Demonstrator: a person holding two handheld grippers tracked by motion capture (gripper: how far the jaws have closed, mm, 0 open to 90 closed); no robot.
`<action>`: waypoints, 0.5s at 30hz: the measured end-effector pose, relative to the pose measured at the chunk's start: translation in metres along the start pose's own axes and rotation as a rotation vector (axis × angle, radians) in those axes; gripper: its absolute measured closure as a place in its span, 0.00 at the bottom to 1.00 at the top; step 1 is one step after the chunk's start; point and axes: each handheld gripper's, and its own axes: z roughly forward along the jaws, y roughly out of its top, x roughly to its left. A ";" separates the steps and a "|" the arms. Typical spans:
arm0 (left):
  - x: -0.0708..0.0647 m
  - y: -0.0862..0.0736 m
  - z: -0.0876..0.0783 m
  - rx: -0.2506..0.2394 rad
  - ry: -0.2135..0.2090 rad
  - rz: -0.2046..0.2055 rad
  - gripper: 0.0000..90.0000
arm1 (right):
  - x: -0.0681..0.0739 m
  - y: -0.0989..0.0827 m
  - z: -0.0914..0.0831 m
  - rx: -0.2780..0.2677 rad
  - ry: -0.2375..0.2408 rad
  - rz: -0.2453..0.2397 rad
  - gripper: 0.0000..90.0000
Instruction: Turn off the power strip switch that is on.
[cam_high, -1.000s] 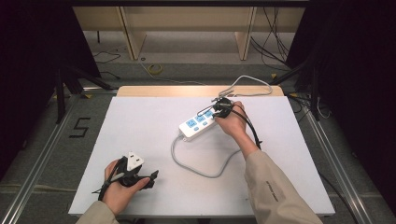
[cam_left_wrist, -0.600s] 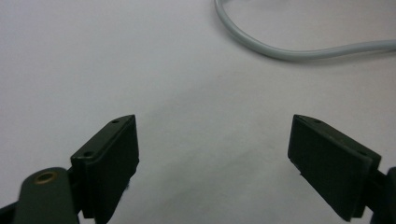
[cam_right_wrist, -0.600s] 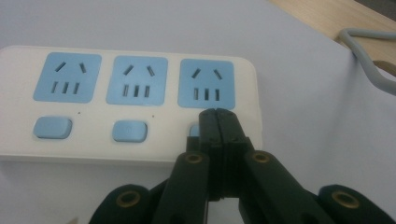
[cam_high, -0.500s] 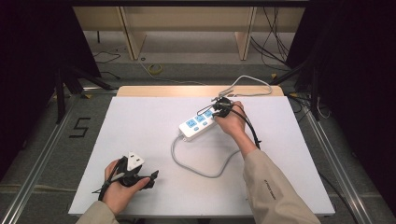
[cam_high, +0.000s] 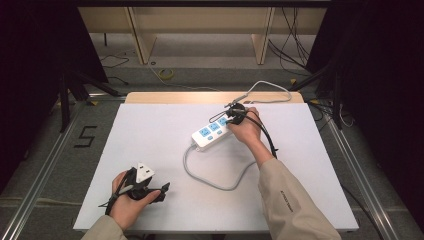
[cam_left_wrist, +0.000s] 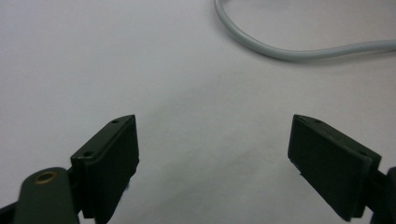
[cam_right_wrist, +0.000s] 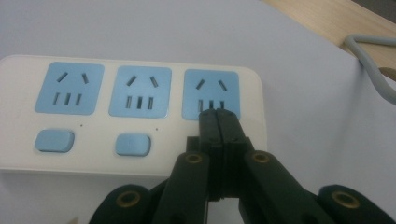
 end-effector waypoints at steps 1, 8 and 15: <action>0.000 0.000 0.000 0.000 0.000 0.000 0.18 | 0.000 0.000 0.000 0.000 0.001 -0.001 1.00; 0.000 0.000 0.000 0.000 -0.001 0.000 0.18 | 0.002 0.002 0.001 0.013 -0.009 -0.005 1.00; -0.001 0.000 0.000 0.000 0.000 -0.001 0.18 | 0.004 0.002 0.000 0.027 -0.023 -0.021 1.00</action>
